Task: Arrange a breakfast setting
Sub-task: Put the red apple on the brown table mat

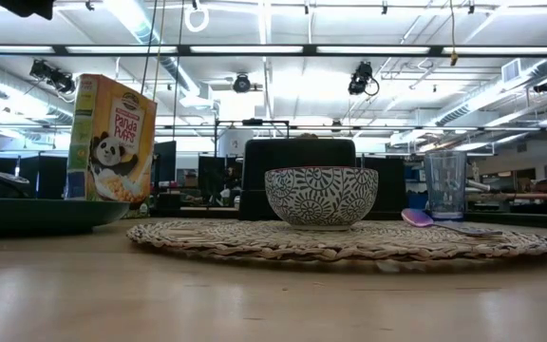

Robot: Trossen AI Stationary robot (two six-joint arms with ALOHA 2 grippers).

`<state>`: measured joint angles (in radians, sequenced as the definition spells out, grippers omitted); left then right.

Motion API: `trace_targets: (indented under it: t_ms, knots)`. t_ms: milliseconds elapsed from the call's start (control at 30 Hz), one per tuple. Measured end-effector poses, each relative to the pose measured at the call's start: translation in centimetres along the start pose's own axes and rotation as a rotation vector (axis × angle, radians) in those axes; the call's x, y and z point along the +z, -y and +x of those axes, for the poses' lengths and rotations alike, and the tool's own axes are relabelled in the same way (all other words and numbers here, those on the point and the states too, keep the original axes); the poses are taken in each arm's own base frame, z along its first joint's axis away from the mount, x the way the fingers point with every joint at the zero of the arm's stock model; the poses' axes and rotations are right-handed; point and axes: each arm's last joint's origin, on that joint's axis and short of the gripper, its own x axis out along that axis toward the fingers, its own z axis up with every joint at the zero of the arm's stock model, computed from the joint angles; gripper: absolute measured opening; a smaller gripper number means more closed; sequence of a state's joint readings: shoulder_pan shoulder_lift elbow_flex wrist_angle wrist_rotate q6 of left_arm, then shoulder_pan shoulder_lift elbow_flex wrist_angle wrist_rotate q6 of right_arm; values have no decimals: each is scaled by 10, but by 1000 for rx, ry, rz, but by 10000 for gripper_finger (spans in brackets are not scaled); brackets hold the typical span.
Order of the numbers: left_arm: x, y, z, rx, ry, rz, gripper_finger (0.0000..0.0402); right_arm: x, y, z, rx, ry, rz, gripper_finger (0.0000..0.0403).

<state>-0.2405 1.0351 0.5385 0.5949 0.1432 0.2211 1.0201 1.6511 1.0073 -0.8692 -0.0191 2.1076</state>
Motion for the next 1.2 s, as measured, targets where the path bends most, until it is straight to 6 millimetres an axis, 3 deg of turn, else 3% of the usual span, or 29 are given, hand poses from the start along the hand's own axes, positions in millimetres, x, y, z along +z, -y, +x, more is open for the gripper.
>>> trace_targets:
  t_ms: [333,600,733,967,1067,1200]
  knots:
    - [0,0,0,0,0,0,144,-1,5,10,23,7,5,107]
    - [0,0,0,1,1,0,144,-6,6,3,-7,-12,-13,19]
    - [1,0,0,3,10,1,144,-10,2,-27,-88,12,-25,23]
    - [2,0,0,5,20,3,144,-9,-3,-106,-147,139,-95,20]
    - [2,0,0,5,22,4,144,-1,-10,-131,-82,217,-148,21]
    - [2,-1,0,6,22,15,144,27,-26,-142,-40,313,-284,21]
